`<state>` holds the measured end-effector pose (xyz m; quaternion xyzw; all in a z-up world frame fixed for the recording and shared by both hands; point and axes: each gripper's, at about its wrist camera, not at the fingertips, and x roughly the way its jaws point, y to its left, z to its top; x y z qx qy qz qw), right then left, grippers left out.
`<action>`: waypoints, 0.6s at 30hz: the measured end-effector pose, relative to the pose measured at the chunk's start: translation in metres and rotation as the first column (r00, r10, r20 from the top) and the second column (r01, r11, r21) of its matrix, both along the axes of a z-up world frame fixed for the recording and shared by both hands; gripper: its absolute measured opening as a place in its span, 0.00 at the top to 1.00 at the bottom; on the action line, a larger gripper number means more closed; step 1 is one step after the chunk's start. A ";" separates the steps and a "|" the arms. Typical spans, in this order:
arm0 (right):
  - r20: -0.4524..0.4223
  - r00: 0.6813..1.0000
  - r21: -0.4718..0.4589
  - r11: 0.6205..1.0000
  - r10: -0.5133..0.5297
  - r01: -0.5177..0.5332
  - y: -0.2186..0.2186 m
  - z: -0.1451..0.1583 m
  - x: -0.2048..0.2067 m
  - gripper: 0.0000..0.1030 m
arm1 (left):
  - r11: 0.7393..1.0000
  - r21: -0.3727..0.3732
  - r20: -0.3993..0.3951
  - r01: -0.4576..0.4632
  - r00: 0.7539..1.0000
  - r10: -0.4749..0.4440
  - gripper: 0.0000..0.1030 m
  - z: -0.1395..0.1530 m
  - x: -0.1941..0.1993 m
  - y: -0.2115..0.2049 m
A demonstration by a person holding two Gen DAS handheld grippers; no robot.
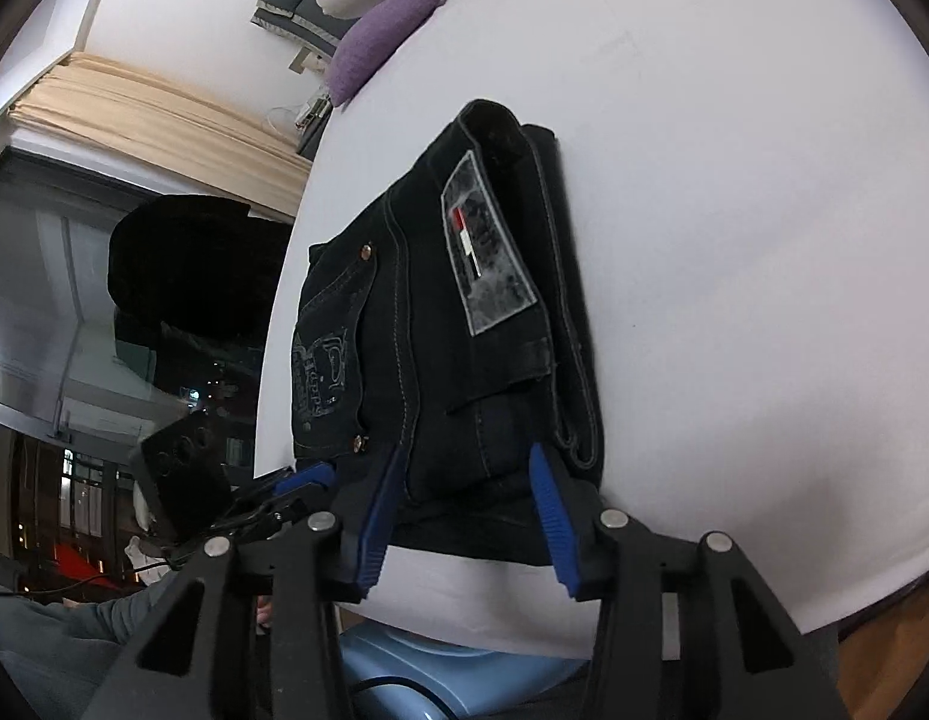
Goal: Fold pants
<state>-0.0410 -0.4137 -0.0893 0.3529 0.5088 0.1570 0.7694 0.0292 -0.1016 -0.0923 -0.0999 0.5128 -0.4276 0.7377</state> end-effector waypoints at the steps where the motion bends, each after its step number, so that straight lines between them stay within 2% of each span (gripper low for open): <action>1: 0.012 1.000 0.006 1.000 -0.003 0.003 -0.002 0.005 -0.004 0.54 | 0.998 0.057 0.030 -0.034 0.999 0.033 0.83 0.017 -0.002 0.000; 3: 0.062 0.998 0.007 1.000 0.001 -0.001 -0.004 0.018 -0.006 0.51 | 0.985 0.142 0.134 -0.094 0.988 0.075 0.82 0.044 -0.008 -0.004; 4: 0.077 0.997 0.008 1.000 -0.012 0.011 -0.009 0.022 -0.006 0.48 | 0.978 0.170 0.196 -0.122 0.977 0.088 0.78 0.059 -0.012 0.000; 5: 0.079 0.996 0.003 1.000 -0.030 0.030 -0.015 0.022 -0.005 0.41 | 0.973 0.182 0.242 -0.141 0.966 0.095 0.52 0.071 -0.013 0.004; 6: 0.073 0.996 -0.001 0.998 -0.057 0.057 -0.022 0.022 -0.001 0.38 | 0.970 0.182 0.266 -0.160 0.958 0.108 0.08 0.079 -0.013 0.009; 7: 0.068 0.995 0.008 0.997 -0.074 0.074 -0.027 0.021 0.002 0.38 | 0.965 0.177 0.294 -0.196 0.946 0.138 0.00 0.084 -0.011 0.014; 8: 0.068 0.994 0.021 0.996 -0.088 0.086 -0.030 0.019 0.006 0.38 | 0.958 0.163 0.320 -0.236 0.931 0.175 0.00 0.090 -0.008 0.025; 9: 0.070 0.993 0.026 0.995 -0.100 0.098 -0.032 0.018 0.012 0.35 | 0.952 0.171 0.322 -0.255 0.927 0.190 0.00 0.088 -0.005 0.029; 11: 0.059 0.992 0.022 0.993 -0.116 0.114 -0.031 0.017 0.026 0.30 | 0.945 0.212 0.249 -0.250 0.949 0.196 0.00 0.077 0.006 0.036; 14: 0.034 0.993 0.048 0.993 -0.110 0.108 -0.034 0.007 0.042 0.28 | 0.932 0.250 0.179 -0.261 0.959 0.220 0.00 0.063 0.015 0.047; 16: 0.004 0.995 0.058 0.993 -0.101 0.101 -0.035 -0.002 0.053 0.25 | 0.934 0.250 0.112 -0.256 0.966 0.234 0.00 0.049 0.022 0.052; 18: -0.023 0.996 0.058 0.995 -0.081 0.083 -0.038 -0.009 0.058 0.23 | 0.928 0.277 0.082 -0.248 0.969 0.234 0.00 0.041 0.028 0.057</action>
